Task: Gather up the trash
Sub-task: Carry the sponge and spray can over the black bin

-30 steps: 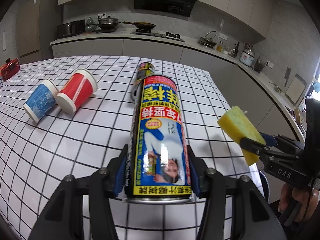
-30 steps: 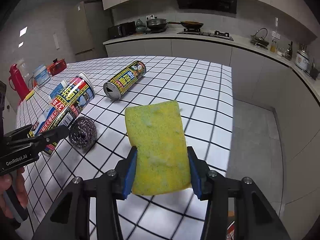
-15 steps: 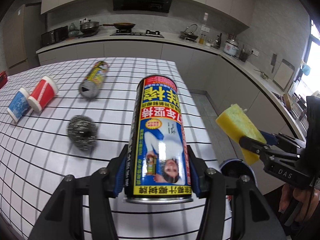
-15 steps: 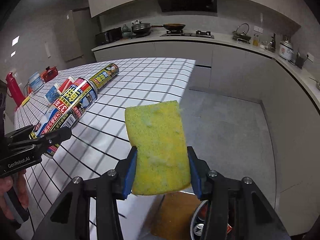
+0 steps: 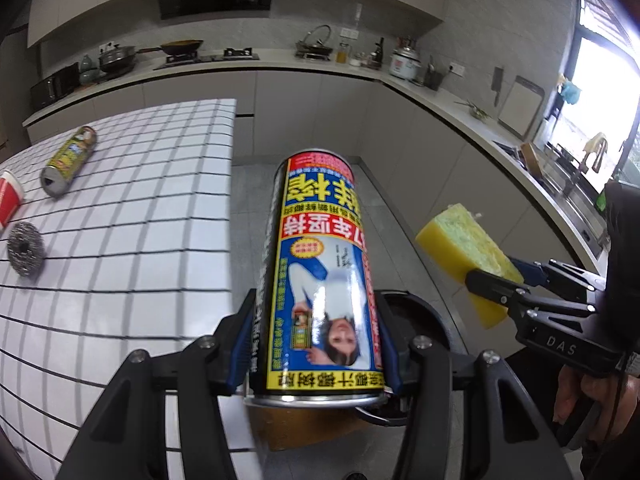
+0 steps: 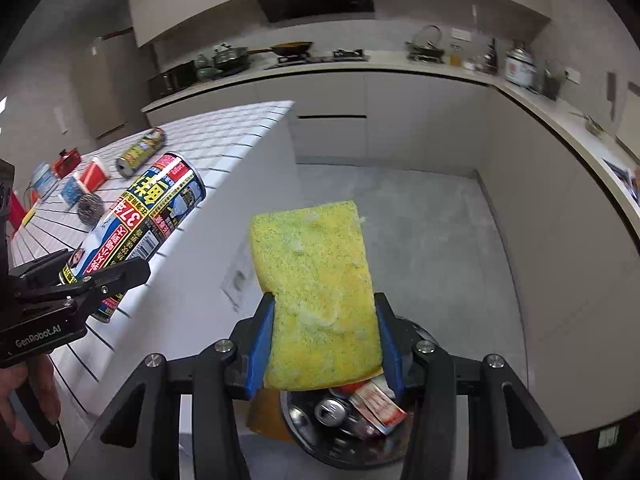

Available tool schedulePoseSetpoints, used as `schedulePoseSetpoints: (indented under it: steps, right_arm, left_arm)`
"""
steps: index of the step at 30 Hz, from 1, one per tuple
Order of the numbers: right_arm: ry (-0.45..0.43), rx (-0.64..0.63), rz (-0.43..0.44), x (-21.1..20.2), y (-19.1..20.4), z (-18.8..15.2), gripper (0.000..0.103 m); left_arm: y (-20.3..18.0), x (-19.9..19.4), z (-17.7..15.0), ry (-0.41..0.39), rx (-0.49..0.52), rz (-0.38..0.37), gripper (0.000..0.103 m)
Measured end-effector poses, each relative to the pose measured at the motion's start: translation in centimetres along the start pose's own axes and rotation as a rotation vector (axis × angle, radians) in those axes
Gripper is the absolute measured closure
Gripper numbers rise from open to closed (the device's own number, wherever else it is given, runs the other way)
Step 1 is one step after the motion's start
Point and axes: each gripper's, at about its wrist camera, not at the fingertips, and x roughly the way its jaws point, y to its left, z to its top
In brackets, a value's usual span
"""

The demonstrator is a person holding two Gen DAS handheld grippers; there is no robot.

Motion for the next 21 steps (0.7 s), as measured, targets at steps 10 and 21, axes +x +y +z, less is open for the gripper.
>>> schedulePoseSetpoints:
  steps: [10,21]
  right_arm:
    - [0.062,0.028,-0.019,-0.3,-6.7,-5.0,0.054]
    - [0.139,0.008,0.011,3.2,-10.8,-9.6,0.054]
  left_arm:
    - [-6.5,3.0,-3.6,0.057,0.001,-0.015,0.050]
    - [-10.1,5.6,-7.2,0.112,-0.021,0.016,0.050]
